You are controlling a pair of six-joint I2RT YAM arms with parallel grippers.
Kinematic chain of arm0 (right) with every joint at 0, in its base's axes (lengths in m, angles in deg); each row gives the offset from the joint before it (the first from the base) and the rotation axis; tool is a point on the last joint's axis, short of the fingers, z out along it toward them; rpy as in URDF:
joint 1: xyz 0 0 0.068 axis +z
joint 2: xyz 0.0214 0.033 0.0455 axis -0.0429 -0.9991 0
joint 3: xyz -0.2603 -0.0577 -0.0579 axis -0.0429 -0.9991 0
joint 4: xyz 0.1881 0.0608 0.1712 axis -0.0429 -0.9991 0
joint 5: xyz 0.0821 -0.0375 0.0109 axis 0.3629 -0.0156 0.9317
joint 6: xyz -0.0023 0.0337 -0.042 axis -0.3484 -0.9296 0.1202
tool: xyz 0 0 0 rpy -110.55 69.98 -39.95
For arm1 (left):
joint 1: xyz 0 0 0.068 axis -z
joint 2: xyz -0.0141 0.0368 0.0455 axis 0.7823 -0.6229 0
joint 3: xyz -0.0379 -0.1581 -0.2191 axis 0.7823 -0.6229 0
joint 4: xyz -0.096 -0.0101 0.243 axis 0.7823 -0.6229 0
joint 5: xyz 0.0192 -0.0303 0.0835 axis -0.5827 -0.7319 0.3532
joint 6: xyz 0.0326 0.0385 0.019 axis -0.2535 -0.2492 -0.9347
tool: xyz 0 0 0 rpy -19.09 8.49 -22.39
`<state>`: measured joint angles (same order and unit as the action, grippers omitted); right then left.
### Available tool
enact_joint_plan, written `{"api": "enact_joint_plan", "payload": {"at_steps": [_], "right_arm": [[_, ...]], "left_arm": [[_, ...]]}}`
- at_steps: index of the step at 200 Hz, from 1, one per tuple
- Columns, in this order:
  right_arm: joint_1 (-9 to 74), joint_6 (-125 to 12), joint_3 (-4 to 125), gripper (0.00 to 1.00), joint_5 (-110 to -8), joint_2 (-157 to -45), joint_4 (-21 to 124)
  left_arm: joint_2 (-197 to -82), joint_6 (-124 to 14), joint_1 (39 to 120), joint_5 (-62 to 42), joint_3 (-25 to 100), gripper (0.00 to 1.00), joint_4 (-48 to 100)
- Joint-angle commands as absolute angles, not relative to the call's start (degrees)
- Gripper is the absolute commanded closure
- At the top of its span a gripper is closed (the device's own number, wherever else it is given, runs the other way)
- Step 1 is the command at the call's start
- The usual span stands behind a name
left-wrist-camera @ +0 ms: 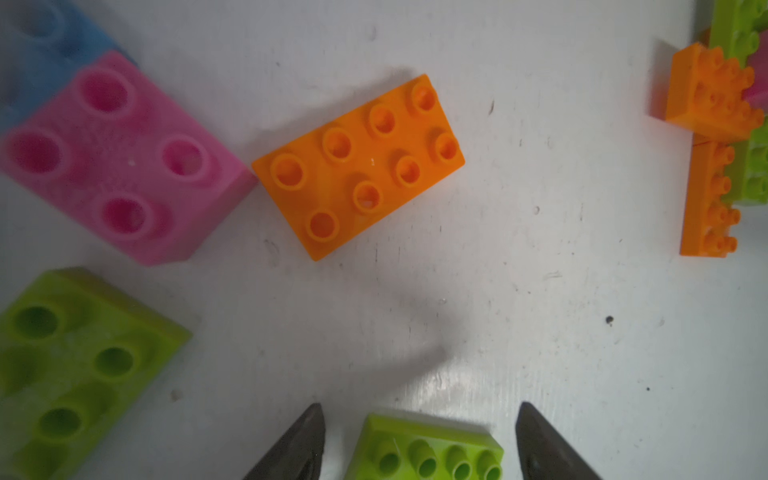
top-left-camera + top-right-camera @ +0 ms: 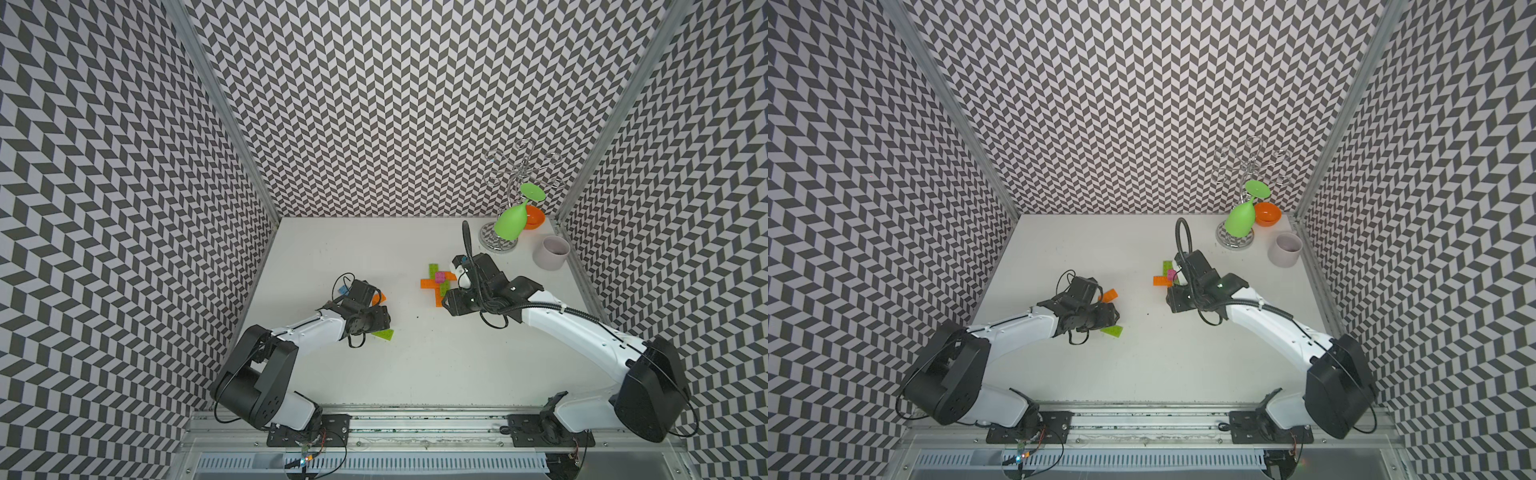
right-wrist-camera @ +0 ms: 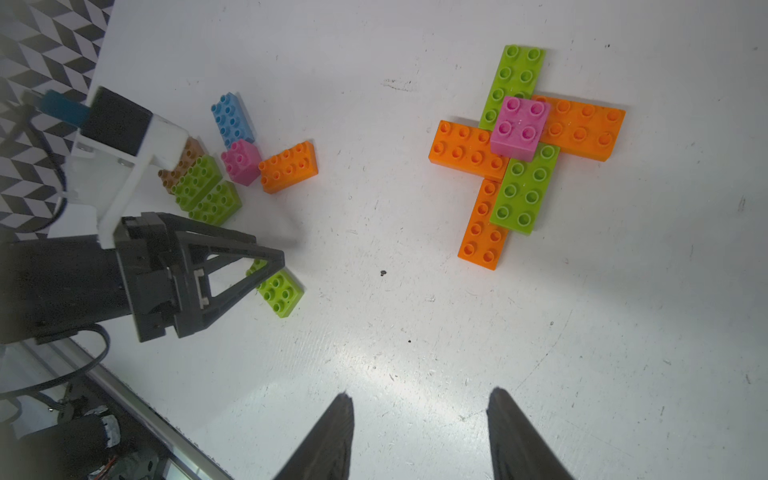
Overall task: Assemble a small pinwheel with lego
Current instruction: Move the lego brick at the center of the board.
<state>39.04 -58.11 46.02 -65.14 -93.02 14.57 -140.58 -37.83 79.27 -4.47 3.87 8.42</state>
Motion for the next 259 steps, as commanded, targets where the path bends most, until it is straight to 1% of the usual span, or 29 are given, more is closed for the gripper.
{"api": "enact_joint_plan", "payload": {"at_steps": [1, 32, 53, 83, 116, 155, 189, 216, 241, 259], "right_arm": [[38.9, -57.9, 46.8, 0.47, -67.5, -90.9, 16.5], [38.9, -58.7, 46.7, 0.48, -68.7, -90.3, 16.1], [38.8, -59.7, 46.4, 0.49, -69.8, -89.4, 15.8], [38.7, -61.8, 45.9, 0.49, -74.6, -87.3, 14.6], [38.1, -62.8, 42.1, 0.49, -77.4, -83.8, 15.1], [37.9, -63.3, 37.3, 0.46, -77.2, -81.5, 15.7], [37.9, -65.0, 34.9, 0.46, -76.8, -79.5, 16.0], [37.9, -65.0, 32.3, 0.46, -73.8, -78.4, 18.3], [38.2, -65.2, 30.7, 0.46, -69.1, -79.4, 20.4], [39.9, -65.7, 30.6, 0.47, -68.2, -80.6, 22.1]], "left_arm": [[-141.4, -38.0, 80.8, -3.9, 4.6, 0.27, 6.8], [-140.9, -37.0, 83.1, -4.4, 3.5, 0.27, 7.2], [-141.4, -36.4, 84.7, -6.5, 3.3, 0.27, 8.4], [-142.1, -35.1, 89.2, -7.7, 4.4, 0.27, 9.5], [-144.8, -33.8, 93.6, -11.7, 4.7, 0.28, 16.0], [-150.5, -33.8, 94.7, -17.9, 7.3, 0.28, 24.5], [-153.9, -35.1, 95.0, -21.0, 11.9, 0.28, 25.7], [-149.4, -36.3, 94.1, -18.7, 13.5, 0.29, 24.2], [-140.9, -37.0, 91.6, -14.7, 12.3, 0.29, 22.7], [-135.0, -37.5, 89.6, -10.1, 10.7, 0.29, 19.3]]}}
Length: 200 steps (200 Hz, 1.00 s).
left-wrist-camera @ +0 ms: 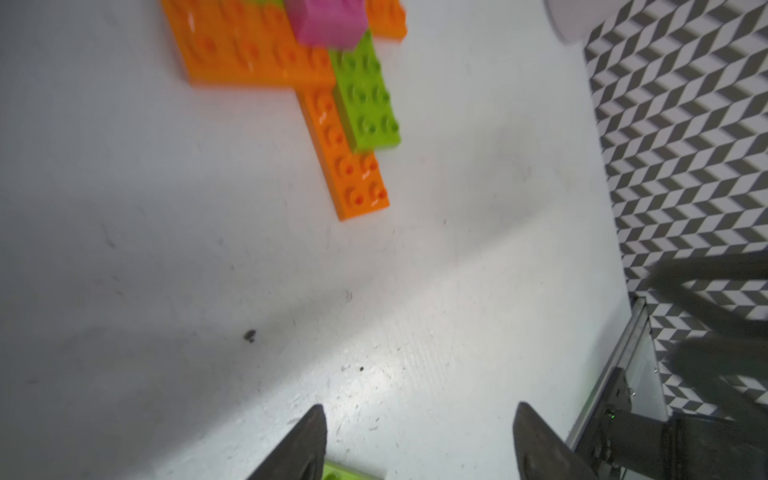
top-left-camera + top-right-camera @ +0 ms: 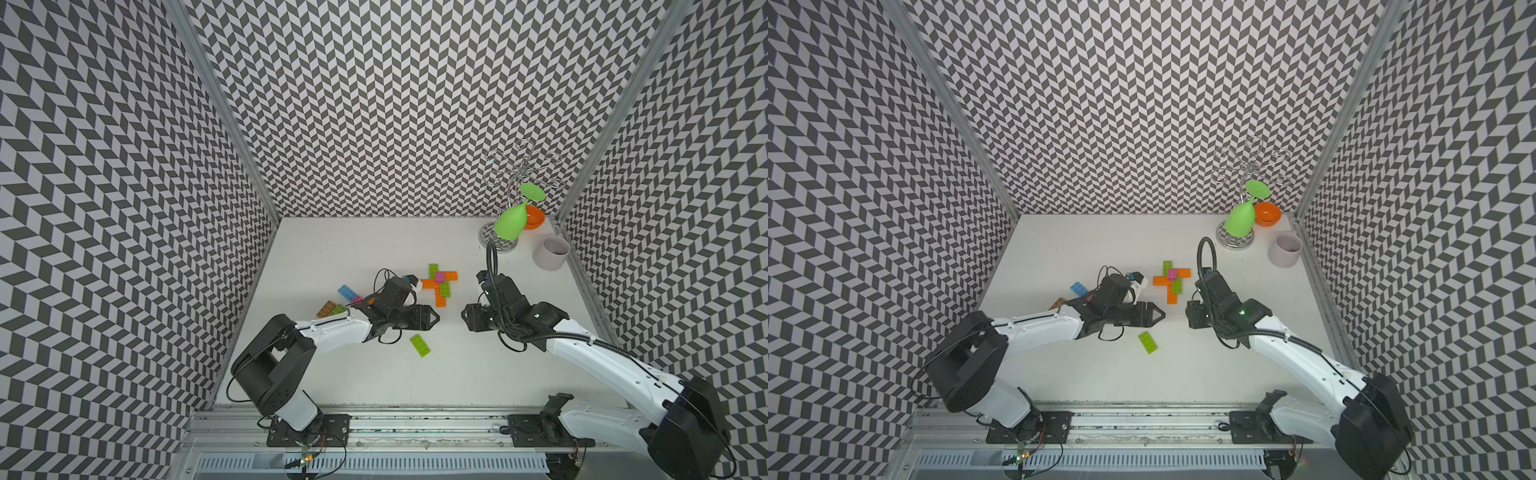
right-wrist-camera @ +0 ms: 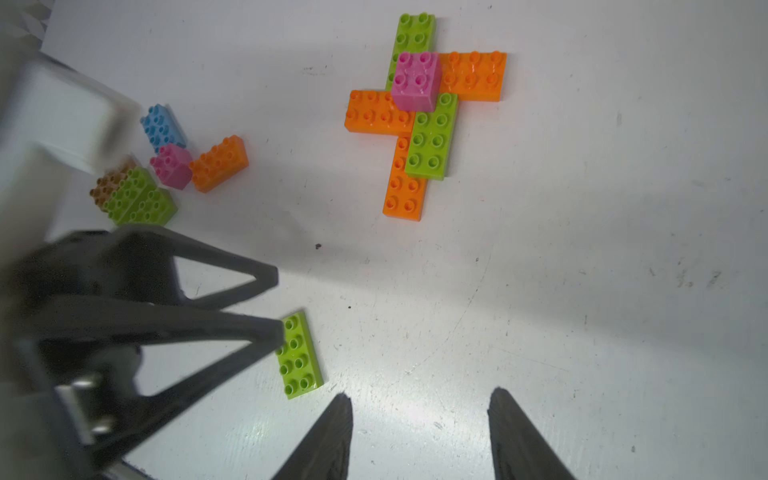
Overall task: Assemble a small pinwheel with lego
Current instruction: Move the lego brick at the center of the board.
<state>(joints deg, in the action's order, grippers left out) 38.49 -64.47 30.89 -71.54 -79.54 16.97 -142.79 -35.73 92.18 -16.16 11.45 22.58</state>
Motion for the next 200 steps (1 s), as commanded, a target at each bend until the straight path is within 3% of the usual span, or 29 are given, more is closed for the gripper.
{"api": "enact_joint_plan", "payload": {"at_steps": [1, 48, 97, 200], "right_arm": [[40.0, -65.7, 30.7, 0.47, -68.2, -80.7, 22.2], [41.9, -65.9, 34.8, 0.48, -67.0, -82.9, 23.7], [41.9, -64.3, 37.5, 0.48, -66.7, -81.5, 22.8], [41.9, -63.7, 35.7, 0.48, -67.4, -79.8, 22.4]], "left_arm": [[-134.8, -37.6, 89.5, -9.8, 10.6, 0.29, 19.0], [-124.3, -34.1, 80.8, 1.0, 3.9, 0.31, 6.7], [-124.5, -34.6, 67.3, -2.9, -2.4, 0.3, 7.4], [-133.2, -38.4, 64.3, -5.0, -0.6, 0.3, 10.4]]}}
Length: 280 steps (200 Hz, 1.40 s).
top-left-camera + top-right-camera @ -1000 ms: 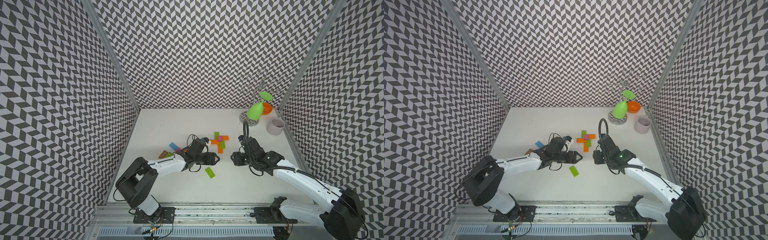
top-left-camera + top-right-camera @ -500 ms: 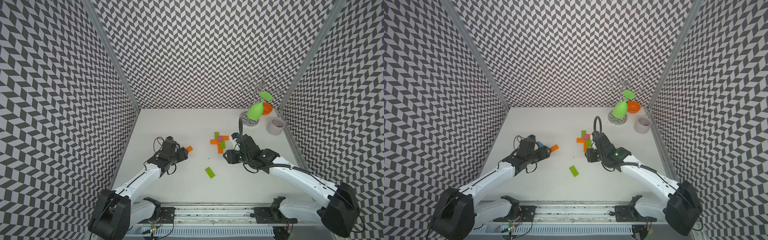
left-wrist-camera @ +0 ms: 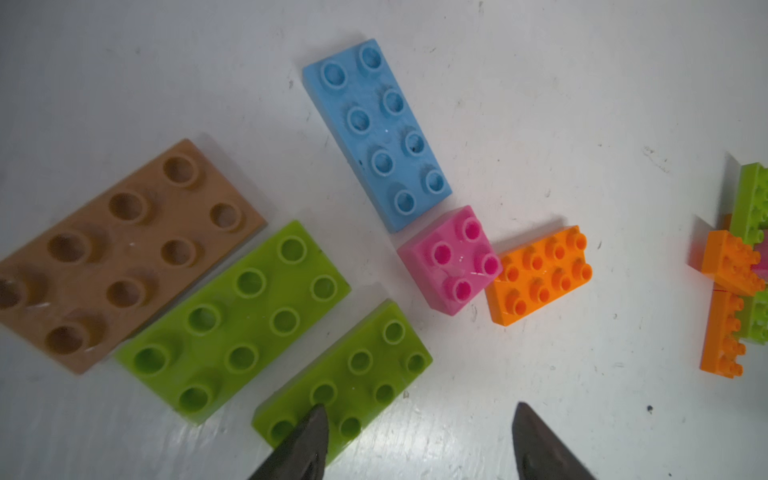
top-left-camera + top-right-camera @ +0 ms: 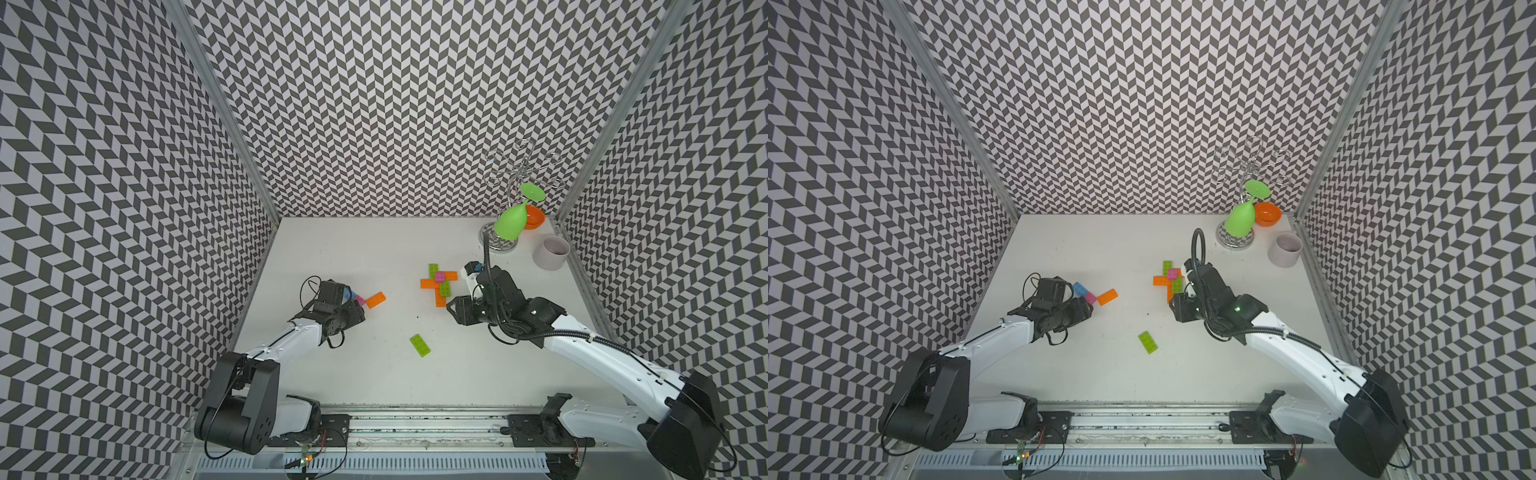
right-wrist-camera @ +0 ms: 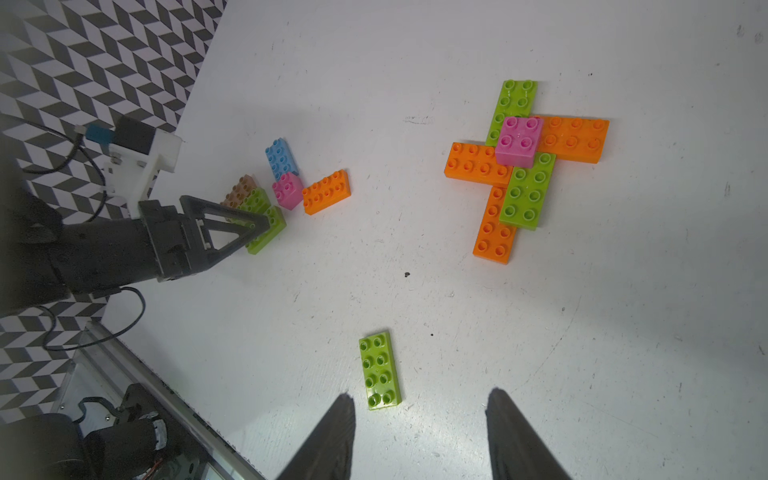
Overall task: Assemble a small pinwheel with lego
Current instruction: Move the lego brick at the center of the board.
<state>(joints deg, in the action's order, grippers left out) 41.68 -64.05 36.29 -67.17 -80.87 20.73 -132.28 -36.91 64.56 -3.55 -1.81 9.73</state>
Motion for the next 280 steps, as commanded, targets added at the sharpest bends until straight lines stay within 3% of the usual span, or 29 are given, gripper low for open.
{"api": "enact_joint_plan", "payload": {"at_steps": [1, 47, 121, 151, 177, 225, 280], "right_arm": [[41.9, -63.7, 35.8, 0.48, -67.4, -79.8, 22.4], [41.9, -64.3, 35.8, 0.49, -69.4, -79.5, 21.8], [41.8, -68.8, 34.9, 0.51, -77.3, -76.6, 20.8], [41.8, -69.2, 34.8, 0.51, -77.3, -75.3, 20.9], [41.7, -68.5, 34.2, 0.51, -75.6, -74.6, 22.3], [43.1, -61.6, 36.5, 0.5, -62.8, -78.0, 25.0], [48.3, -57.3, 41.5, 0.49, -63.5, -78.5, 23.7]], "left_arm": [[-133.2, -38.4, 64.3, -5.1, -0.6, 0.3, 10.5], [-130.6, -36.7, 68.1, -8.2, -2.4, 0.3, 8.5], [-132.5, -24.5, 88.9, -10.2, -6.0, 0.3, 16.4], [-133.8, -24.9, 93.0, -8.7, -2.0, 0.3, 17.0], [-129.0, -29.1, 90.9, -2.5, 1.2, 0.3, 11.1], [-127.8, -37.1, 74.1, 4.9, 2.3, 0.3, 1.5], [-138.2, -40.4, 72.9, 8.0, 6.3, 0.31, -0.1]]}}
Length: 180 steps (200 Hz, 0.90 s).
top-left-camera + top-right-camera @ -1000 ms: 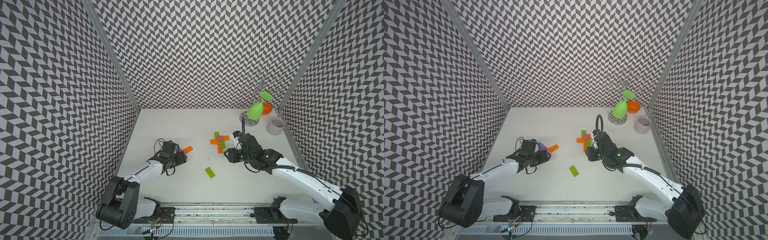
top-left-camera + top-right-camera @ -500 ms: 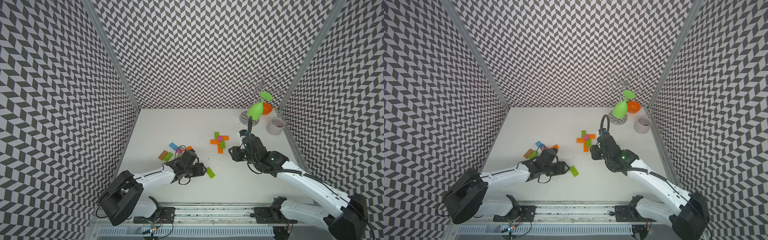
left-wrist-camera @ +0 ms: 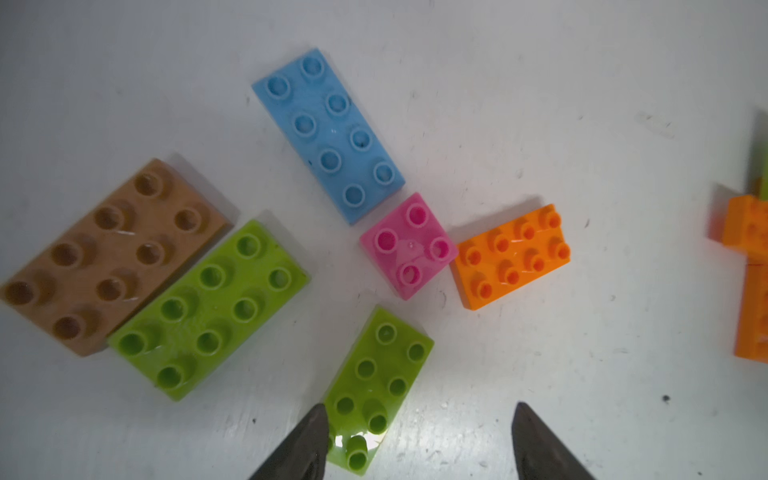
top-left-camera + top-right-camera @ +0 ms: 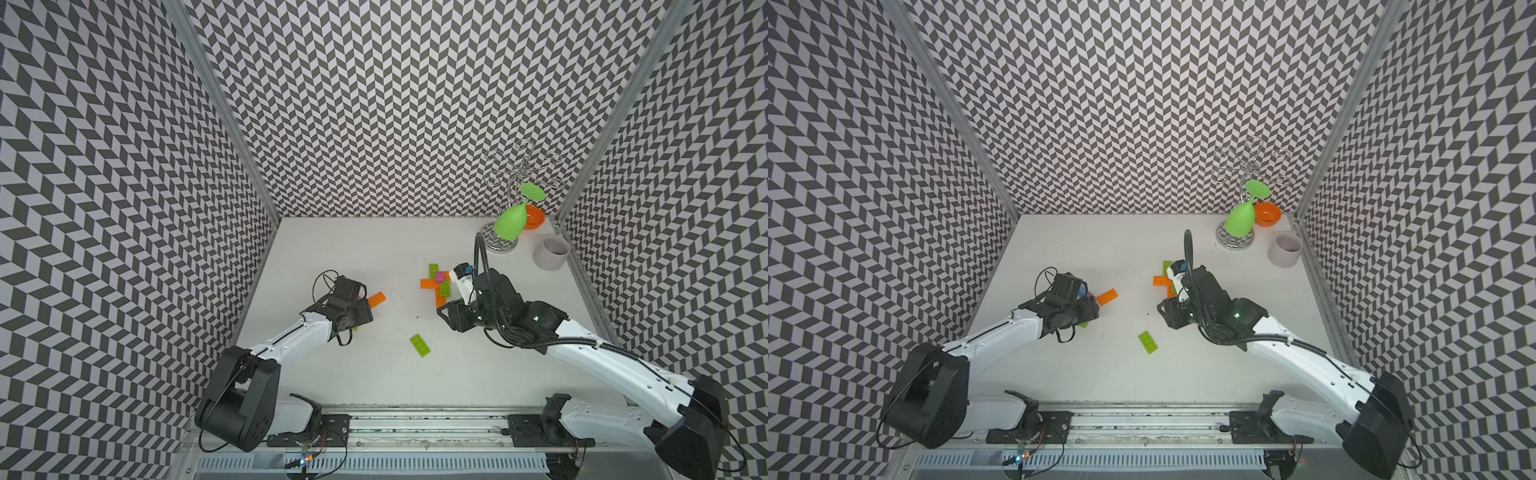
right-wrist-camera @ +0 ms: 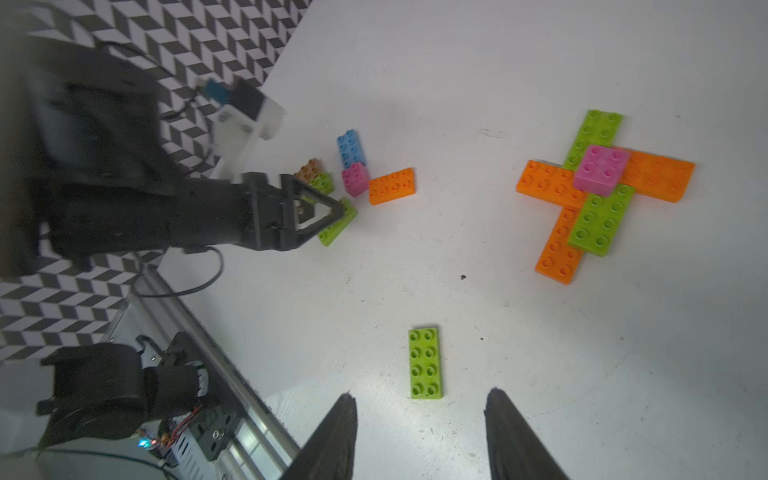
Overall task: Assemble a small pinwheel with lego
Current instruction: Move the lego brick at the center of the board.
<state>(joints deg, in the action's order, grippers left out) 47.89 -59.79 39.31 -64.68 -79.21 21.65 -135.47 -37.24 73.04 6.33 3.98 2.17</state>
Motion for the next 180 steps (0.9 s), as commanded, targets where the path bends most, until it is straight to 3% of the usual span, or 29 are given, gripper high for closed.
{"api": "enact_joint_plan", "payload": {"at_steps": [1, 57, 80, 114, 180], "right_arm": [[48.3, -57.3, 41.6, 0.49, -63.5, -78.5, 23.7], [48.3, -57.2, 40.6, 0.5, -64.9, -77.4, 22.9], [48.3, -57.2, 40.3, 0.5, -66.0, -77.0, 22.5], [48.3, -58.1, 39.8, 0.52, -68.5, -75.7, 22.3], [48.3, -63.6, 37.6, 0.54, -79.3, -70.9, 21.2]], "left_arm": [[-138.3, -40.4, 72.9, 8.0, 6.4, 0.31, -0.1], [-142.8, -40.6, 72.8, 10.9, 7.4, 0.34, -1.0], [-143.4, -40.6, 74.2, 10.5, 7.8, 0.43, -1.8], [-144.5, -39.0, 78.5, 12.4, 8.4, 0.65, -4.7], [-152.2, -27.4, 90.2, 9.9, 13.7, 0.67, -1.7]]}}
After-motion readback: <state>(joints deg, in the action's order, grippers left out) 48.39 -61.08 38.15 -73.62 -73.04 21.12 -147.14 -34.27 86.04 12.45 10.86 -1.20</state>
